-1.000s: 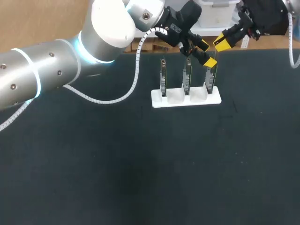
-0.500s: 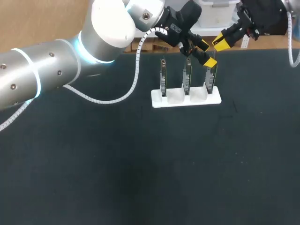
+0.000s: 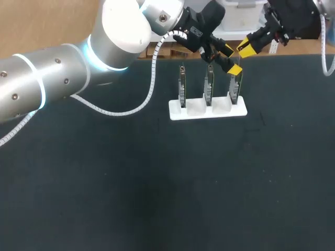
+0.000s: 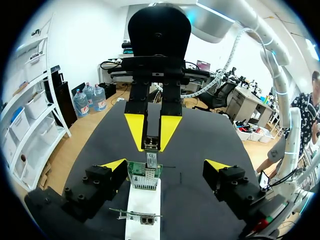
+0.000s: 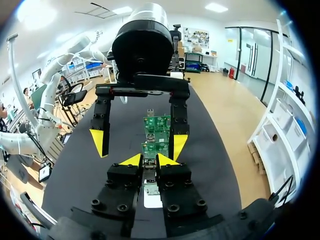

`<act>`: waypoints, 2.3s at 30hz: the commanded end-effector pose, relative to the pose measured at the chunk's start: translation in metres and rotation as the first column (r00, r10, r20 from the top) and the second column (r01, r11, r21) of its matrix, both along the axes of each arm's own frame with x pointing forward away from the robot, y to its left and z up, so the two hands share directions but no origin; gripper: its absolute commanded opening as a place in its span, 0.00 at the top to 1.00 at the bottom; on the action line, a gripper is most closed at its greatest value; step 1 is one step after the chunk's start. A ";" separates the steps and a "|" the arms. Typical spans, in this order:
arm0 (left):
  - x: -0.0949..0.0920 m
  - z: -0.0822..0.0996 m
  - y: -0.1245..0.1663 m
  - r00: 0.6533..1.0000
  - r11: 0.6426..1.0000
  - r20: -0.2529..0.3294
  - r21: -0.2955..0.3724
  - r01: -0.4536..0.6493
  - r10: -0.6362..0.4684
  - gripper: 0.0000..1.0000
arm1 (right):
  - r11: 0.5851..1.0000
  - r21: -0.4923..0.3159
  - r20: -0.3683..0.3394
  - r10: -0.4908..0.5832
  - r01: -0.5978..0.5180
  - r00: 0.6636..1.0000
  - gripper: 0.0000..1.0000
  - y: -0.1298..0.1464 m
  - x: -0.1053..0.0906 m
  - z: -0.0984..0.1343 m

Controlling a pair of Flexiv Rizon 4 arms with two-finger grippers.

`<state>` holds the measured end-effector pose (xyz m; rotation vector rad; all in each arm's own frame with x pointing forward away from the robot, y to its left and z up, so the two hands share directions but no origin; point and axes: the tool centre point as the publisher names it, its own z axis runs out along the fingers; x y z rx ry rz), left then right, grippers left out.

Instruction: Pick up the optical module with the left hand, and insert it into the network port with the right hand.

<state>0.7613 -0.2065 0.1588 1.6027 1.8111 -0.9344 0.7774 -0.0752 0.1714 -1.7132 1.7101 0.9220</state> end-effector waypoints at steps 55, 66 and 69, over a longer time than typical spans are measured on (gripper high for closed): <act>0.000 0.000 0.000 1.000 1.000 0.001 0.001 0.000 0.000 0.00 | 1.000 0.000 0.023 -0.002 0.002 1.000 1.00 -0.002 0.000 0.000; 0.000 0.000 0.000 1.000 1.000 0.001 0.001 0.000 0.000 0.00 | 1.000 -0.001 0.025 0.001 -0.001 1.000 1.00 0.001 0.002 0.000; 0.000 0.000 0.000 1.000 1.000 0.001 0.001 0.000 0.000 0.00 | 1.000 -0.009 0.041 0.005 -0.004 0.999 1.00 0.002 0.002 -0.002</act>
